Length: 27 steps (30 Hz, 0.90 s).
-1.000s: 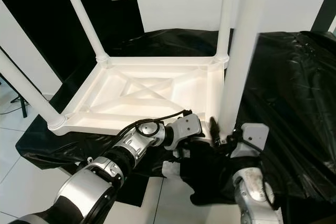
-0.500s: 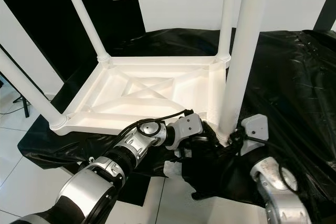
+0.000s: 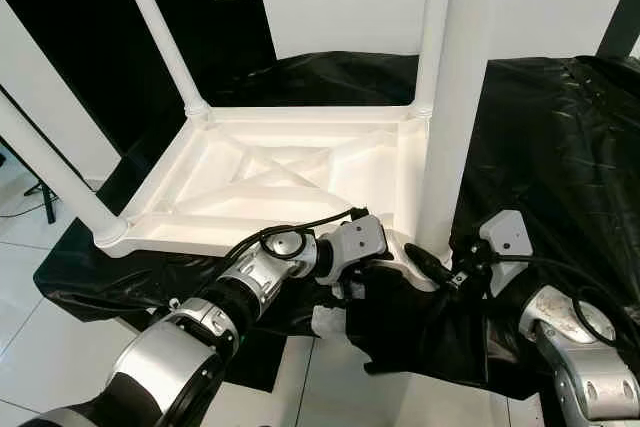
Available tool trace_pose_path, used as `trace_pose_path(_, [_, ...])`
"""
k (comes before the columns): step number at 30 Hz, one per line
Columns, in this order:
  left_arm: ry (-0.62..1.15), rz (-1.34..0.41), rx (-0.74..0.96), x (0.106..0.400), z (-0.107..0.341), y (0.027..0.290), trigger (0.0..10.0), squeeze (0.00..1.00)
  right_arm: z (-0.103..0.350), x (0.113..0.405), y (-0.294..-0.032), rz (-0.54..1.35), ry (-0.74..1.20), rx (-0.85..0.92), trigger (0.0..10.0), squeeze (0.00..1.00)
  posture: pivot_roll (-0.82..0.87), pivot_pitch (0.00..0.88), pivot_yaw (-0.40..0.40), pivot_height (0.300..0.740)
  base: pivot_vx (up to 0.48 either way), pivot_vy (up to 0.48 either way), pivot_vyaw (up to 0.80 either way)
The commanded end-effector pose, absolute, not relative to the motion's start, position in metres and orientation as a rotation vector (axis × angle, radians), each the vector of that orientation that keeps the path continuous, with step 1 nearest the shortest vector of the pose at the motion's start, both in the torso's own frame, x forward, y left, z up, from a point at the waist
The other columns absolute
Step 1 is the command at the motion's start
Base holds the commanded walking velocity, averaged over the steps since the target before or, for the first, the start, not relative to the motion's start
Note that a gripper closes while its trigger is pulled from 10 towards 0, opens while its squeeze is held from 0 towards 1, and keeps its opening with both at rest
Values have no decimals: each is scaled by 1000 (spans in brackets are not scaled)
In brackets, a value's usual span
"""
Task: Building children table
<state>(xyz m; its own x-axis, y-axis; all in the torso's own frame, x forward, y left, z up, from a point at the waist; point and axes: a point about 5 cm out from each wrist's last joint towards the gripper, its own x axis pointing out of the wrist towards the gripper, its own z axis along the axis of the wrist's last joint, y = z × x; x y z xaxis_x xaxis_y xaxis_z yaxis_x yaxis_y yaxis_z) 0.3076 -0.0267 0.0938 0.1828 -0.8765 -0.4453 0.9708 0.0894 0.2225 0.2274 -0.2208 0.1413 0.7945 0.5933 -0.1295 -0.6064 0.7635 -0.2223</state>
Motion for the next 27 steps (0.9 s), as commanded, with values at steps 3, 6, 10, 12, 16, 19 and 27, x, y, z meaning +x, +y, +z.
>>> trace_pose_path(3, [367,-1008,576,308,50,-1,10000,0,129,226,-224,683,132,-243,0,0,36,0,101,740,0,0,0])
trace_pose_path(6, [367,-1009,578,308,49,-1,10000,0,127,226,-225,656,143,-197,0,0,36,0,102,740,0,0,0])
trace_pose_path(10, [367,-1011,579,308,49,-1,10000,0,124,224,-222,613,141,-143,0,0,40,0,100,740,0,0,0])
trace_pose_path(12, [365,-1009,579,308,50,-1,10000,0,106,215,-203,463,157,-20,0,0,41,0,99,740,0,0,0])
trace_pose_path(16, [360,-1009,577,309,52,-1,10000,0,90,200,-175,325,198,102,0,0,42,0,107,740,0,0,0])
trace_pose_path(19, [365,-1013,582,308,50,0,10000,0,87,198,-170,267,212,127,0,0,37,0,113,740,0,0,0])
trace_pose_path(27, [371,-1019,590,307,49,1,10000,0,94,206,-173,146,180,100,2235,0,40,0,119,740,0,0,0])
